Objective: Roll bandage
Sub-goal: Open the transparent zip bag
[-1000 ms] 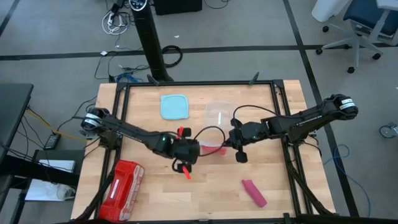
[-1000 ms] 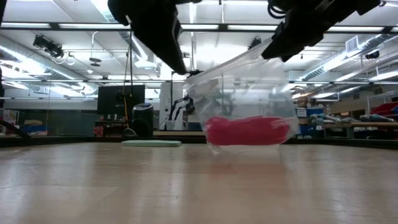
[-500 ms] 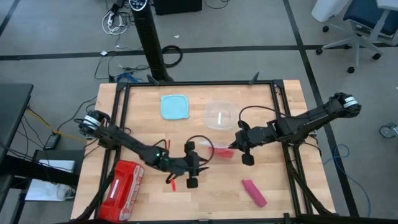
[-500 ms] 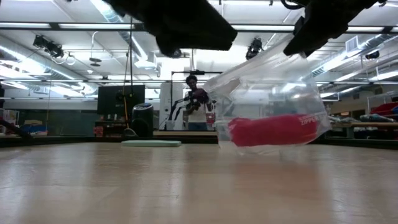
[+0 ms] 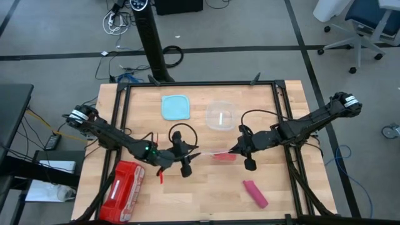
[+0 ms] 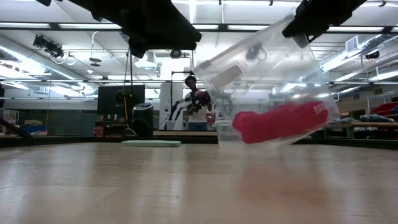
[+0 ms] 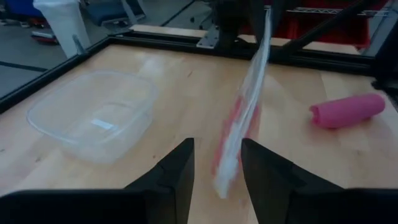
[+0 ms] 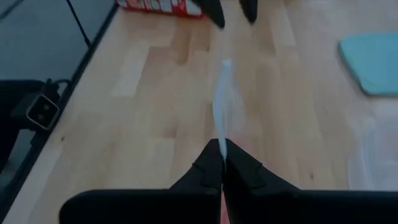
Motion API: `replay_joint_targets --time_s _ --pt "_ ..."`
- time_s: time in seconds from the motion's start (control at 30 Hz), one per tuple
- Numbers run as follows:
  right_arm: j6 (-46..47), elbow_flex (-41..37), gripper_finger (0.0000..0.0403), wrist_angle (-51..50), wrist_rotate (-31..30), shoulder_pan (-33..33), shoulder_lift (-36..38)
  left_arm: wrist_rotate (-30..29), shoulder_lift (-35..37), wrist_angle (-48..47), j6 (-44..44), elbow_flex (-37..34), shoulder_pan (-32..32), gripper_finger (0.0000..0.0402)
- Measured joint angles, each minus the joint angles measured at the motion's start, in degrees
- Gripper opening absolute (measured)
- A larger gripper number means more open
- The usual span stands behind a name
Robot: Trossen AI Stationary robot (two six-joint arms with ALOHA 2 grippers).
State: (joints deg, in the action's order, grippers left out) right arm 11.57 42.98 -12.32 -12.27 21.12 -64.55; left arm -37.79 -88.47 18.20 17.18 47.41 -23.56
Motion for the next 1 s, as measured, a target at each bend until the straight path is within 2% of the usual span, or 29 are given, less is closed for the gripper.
replay_joint_targets --time_s 0.2,0.3,0.5,0.7,1.0 --pt "-1.61 0.00 0.0000 1.96 0.35 0.00 0.00 0.88 -0.07 -1.40 2.67 0.14 0.25 0.0135" --pt "-1.69 0.00 0.0000 1.98 0.39 0.06 0.00 4.18 -0.07 -1.43 3.02 0.14 0.20 0.0135" --pt "-2.89 0.00 0.0000 3.46 0.43 0.13 -0.02 6.90 -0.07 -2.82 2.66 0.14 0.21 0.0135" --pt "-4.28 0.00 0.0000 5.24 0.46 0.13 -0.04 6.58 -0.07 -8.71 2.97 0.14 0.32 0.0135" --pt "-4.72 0.00 0.0000 7.14 0.46 0.13 -0.04 4.67 -0.07 -8.32 2.78 0.14 0.32 0.0135"
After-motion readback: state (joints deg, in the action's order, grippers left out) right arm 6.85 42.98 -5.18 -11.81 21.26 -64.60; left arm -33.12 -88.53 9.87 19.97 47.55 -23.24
